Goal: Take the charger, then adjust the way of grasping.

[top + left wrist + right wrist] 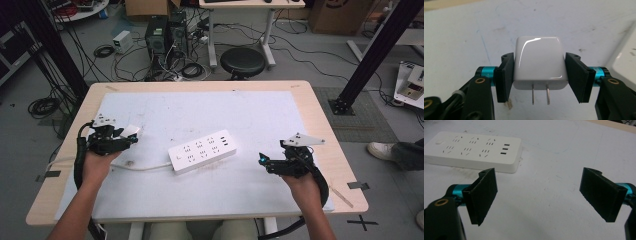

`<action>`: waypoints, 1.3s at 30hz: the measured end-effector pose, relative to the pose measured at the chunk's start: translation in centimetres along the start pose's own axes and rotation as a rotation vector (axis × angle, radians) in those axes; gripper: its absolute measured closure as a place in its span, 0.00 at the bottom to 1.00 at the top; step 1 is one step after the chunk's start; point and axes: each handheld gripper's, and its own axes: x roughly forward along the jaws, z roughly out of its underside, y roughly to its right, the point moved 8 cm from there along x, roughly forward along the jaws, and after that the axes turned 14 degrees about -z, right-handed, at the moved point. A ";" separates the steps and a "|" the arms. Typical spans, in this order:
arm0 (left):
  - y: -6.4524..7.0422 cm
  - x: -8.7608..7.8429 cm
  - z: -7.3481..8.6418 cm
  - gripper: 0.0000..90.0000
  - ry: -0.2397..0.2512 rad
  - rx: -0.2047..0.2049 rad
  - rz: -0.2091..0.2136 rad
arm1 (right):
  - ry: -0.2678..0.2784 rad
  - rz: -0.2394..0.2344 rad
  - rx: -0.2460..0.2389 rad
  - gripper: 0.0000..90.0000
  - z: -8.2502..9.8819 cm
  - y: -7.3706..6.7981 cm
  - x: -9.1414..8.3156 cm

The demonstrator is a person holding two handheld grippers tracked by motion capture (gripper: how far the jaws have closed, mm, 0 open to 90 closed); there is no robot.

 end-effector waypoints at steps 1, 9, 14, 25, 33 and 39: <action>0.0 0.0 0.0 0.47 0.000 0.000 0.000 | 0.000 0.000 0.000 0.17 0.0 0.0 0.0; 2.8 -3.2 -1.8 0.47 0.092 0.065 0.064 | -0.004 -0.020 -0.011 0.18 0.3 -0.3 0.1; 4.5 -4.2 -2.5 0.47 0.124 0.099 0.103 | -0.002 -0.021 -0.011 0.18 0.5 -0.3 -0.1; 7.6 -6.2 -3.1 0.47 0.170 0.179 0.189 | 0.014 -0.047 -0.014 0.18 0.3 -0.7 -0.9; 9.4 -7.0 -2.9 0.47 0.185 0.255 0.242 | 0.003 -0.089 -0.030 0.20 0.2 -1.4 -0.6; 11.0 -7.5 -2.6 0.47 0.209 0.304 0.295 | -0.006 -0.155 -0.034 0.20 -0.2 -2.6 0.3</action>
